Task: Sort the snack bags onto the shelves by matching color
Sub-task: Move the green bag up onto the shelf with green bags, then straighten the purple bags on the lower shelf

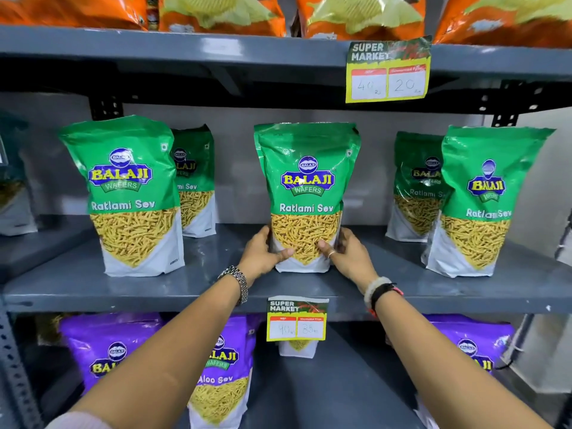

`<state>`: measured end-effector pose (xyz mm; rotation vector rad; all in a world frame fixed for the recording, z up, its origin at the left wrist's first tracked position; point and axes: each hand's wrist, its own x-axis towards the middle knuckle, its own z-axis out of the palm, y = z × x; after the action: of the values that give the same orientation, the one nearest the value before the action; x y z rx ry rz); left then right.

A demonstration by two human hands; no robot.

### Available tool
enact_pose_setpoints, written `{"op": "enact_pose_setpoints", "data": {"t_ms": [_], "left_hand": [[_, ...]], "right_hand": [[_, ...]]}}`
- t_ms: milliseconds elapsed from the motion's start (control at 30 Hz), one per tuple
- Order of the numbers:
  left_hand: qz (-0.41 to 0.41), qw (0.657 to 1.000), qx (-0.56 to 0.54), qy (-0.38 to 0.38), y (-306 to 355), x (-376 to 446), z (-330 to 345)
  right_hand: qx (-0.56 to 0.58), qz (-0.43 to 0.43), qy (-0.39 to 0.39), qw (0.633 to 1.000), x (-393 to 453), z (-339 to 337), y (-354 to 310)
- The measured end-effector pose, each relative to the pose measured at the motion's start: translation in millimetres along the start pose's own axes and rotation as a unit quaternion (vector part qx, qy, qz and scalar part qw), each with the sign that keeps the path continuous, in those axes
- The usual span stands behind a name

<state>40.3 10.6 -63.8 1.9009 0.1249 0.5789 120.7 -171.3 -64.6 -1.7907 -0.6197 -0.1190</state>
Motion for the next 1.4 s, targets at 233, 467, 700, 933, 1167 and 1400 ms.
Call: {"op": "enact_pose_setpoints", "data": {"t_ms": [233,467,700,933,1167,1400], "left_hand": [[0.085,0.990,-0.046,0.102,-4,-75,-20],[0.042,0.965,-0.121,0.228,-64,-157,-36],[-0.177,0.940,-0.100,0.273,-187,-176,-34],[-0.361,0.916,0.034,0.173,-275,-193,-55],[-0.307,0.942,-0.046,0.126,-279,-176,-53],[-0.324,0.936,-0.020,0.135,-286,-171,-49]], "right_hand": [[0.065,-0.093,0.076,0.991,-73,-20,-2],[0.081,-0.039,0.029,0.996,-150,4,52],[0.026,0.115,-0.094,0.989,-166,91,140],[0.012,0.237,-0.209,0.949,-156,187,174],[0.029,0.254,-0.201,0.946,-153,227,175],[0.016,0.271,-0.153,0.950,-150,222,180]]}}
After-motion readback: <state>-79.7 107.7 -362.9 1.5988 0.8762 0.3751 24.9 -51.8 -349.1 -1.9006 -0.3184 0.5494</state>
